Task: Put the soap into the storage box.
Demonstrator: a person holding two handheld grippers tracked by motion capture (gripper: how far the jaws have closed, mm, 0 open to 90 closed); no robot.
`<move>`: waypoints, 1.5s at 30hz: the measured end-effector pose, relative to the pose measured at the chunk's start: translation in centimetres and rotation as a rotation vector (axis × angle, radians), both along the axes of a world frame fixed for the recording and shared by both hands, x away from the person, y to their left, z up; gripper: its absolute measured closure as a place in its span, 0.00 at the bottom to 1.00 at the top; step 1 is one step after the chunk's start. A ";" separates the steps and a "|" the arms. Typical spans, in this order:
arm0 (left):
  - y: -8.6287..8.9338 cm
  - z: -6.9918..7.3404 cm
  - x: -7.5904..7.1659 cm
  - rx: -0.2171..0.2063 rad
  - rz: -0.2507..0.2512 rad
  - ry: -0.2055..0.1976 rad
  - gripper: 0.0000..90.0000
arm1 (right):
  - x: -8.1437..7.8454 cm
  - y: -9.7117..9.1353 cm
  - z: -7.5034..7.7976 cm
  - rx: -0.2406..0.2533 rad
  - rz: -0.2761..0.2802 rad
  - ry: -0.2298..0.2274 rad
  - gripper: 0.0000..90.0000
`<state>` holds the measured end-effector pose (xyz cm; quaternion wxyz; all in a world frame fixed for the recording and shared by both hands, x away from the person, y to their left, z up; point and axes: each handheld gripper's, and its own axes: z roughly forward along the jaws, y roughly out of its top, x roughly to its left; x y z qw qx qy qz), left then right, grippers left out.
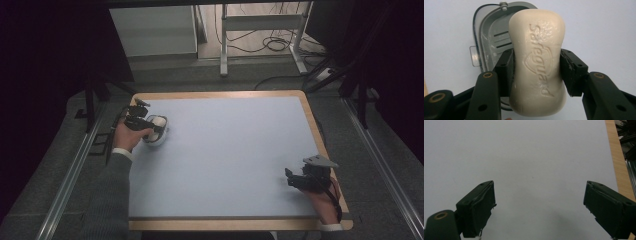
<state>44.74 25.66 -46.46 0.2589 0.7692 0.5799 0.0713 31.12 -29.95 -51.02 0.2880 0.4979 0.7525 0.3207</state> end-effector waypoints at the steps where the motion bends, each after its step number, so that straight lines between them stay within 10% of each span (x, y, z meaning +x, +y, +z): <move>1: -0.2 -0.1 0.0 0.010 0.006 -0.001 0.55 | 0.0 0.0 0.0 -0.001 0.000 0.000 0.12; 5: -1.1 -0.6 0.0 0.061 0.013 -0.010 0.54 | 0.0 0.0 0.0 -0.001 -0.001 0.001 0.12; 24: -2.1 0.9 -4.4 -0.075 -0.110 -0.125 0.34 | -0.1 0.2 0.0 -0.007 0.004 -0.001 0.12; 45: -2.6 -2.7 -11.7 -0.072 -0.243 -0.185 0.31 | -0.2 0.4 0.0 -0.006 0.012 -0.005 0.12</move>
